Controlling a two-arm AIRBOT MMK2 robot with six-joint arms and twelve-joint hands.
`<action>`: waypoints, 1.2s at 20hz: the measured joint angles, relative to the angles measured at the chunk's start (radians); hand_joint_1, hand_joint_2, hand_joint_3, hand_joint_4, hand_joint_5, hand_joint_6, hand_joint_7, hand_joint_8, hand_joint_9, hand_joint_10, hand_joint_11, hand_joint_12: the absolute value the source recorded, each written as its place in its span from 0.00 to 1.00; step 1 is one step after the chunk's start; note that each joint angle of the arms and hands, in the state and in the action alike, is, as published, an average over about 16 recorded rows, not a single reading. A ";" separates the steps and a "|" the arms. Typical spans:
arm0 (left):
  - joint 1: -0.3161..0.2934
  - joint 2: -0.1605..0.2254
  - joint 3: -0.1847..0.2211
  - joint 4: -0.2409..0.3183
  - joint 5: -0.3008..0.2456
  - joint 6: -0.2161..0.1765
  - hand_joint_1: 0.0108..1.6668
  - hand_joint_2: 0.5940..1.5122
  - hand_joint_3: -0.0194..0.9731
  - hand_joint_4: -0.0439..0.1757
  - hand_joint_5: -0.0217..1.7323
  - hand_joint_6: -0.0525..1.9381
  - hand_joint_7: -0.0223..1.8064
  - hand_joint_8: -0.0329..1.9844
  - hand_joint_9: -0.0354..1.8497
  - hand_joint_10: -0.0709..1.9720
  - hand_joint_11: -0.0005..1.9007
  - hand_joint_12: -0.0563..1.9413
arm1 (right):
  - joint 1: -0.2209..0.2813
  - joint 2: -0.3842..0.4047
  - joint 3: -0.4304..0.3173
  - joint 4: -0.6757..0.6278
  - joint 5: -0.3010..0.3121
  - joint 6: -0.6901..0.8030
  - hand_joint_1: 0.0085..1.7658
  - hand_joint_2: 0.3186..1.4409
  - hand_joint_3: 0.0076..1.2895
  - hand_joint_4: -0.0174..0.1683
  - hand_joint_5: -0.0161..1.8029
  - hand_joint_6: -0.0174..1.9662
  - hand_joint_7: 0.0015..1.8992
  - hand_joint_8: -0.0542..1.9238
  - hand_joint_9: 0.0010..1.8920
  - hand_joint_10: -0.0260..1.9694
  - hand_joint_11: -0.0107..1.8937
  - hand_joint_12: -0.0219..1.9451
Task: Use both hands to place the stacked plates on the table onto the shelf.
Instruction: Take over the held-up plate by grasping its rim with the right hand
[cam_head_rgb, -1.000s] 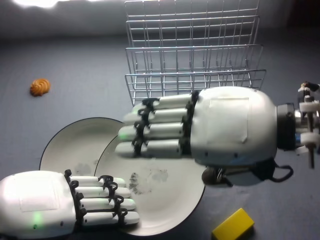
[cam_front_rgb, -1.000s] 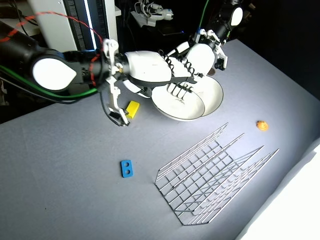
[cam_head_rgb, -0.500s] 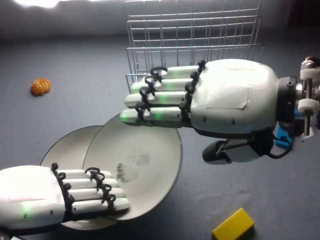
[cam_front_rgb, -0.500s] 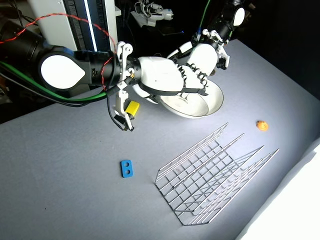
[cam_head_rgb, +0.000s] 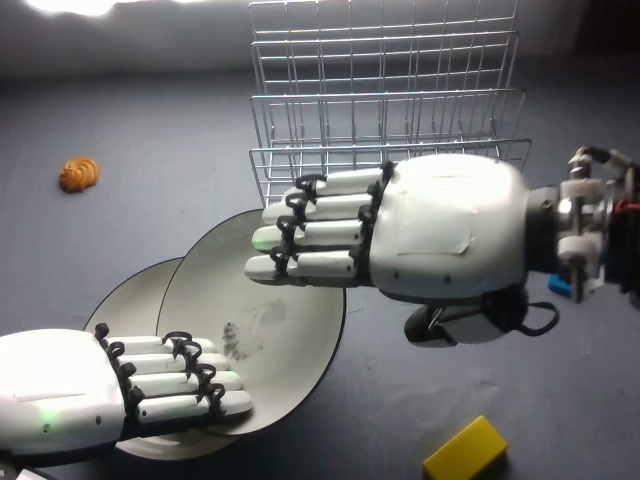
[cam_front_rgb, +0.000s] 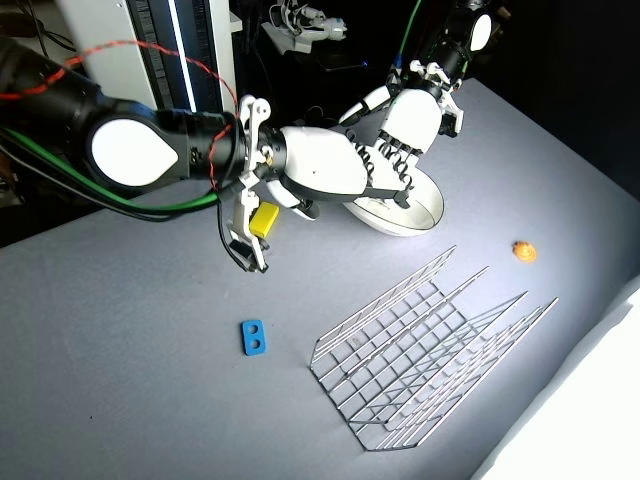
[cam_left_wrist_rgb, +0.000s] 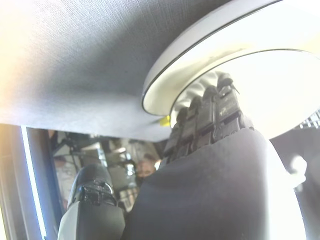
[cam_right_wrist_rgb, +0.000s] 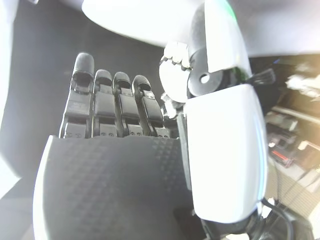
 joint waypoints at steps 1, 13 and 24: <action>0.001 0.000 0.000 -0.001 0.000 0.000 0.00 0.54 0.04 0.19 0.01 0.01 0.01 0.01 0.01 0.02 0.01 0.02 | -0.003 -0.011 0.008 0.003 0.001 -0.011 0.70 0.58 0.01 0.09 0.03 0.02 0.01 0.03 0.01 0.02 0.01 0.18; 0.012 0.002 -0.004 -0.016 -0.003 0.001 0.00 0.53 0.04 0.19 0.01 0.01 0.01 0.01 0.01 0.02 0.01 0.02 | -0.022 -0.161 0.108 0.034 0.005 -0.122 0.71 0.57 0.01 0.09 0.04 0.02 0.01 0.03 0.01 0.02 0.01 0.19; 0.020 0.004 -0.009 -0.032 -0.005 0.001 0.00 0.54 0.04 0.19 0.01 0.01 0.01 0.01 0.01 0.02 0.01 0.02 | -0.027 -0.245 0.151 0.042 -0.009 -0.140 0.71 0.58 0.01 0.09 0.14 0.02 0.13 0.03 0.12 0.03 0.02 0.45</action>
